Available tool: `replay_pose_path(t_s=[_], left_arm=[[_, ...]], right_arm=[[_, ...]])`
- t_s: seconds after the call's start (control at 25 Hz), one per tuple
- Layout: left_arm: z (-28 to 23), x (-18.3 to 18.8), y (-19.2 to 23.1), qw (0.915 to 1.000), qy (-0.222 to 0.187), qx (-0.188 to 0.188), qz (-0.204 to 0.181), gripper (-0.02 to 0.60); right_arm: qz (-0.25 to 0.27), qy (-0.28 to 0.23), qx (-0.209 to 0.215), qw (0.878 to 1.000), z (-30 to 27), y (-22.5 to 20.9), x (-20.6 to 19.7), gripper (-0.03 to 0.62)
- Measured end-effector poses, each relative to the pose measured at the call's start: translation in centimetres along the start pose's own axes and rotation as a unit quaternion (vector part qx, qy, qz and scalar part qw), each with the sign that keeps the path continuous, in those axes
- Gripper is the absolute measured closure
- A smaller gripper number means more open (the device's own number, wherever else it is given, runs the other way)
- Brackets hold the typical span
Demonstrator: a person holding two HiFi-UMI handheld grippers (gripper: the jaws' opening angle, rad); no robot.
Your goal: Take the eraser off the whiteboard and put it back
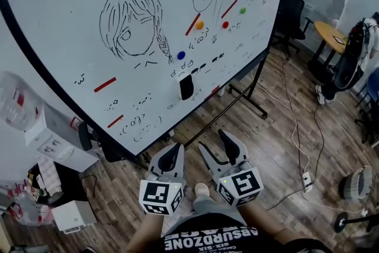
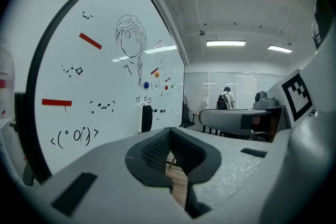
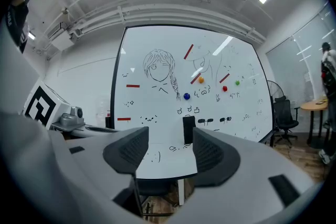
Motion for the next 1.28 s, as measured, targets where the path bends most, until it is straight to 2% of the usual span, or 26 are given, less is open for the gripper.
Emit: replay_pose_path(t_s=[0.6,1.28], left_arm=[[-2.8,0.6,3.5,0.9999,0.007,0.013,0.001,0.577],[-5.6,0.6,5.1,0.9994,0.015,0.03,0.0,0.577]], right_arm=[[-0.012,0.023,0.027,0.999,-6.2,-1.8,0.0,0.345],[-0.008,0.035,0.059,0.998,-11.5,-3.8,0.1,0.345]])
Point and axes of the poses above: the fingertips, and each gripper's own axes: z backward along the fingers, y to its left, x out of its top, the point moved 7 cm from there along z, backward along the fingers, and after that the axes turned 1 degree about y, right-handed, at the moved point
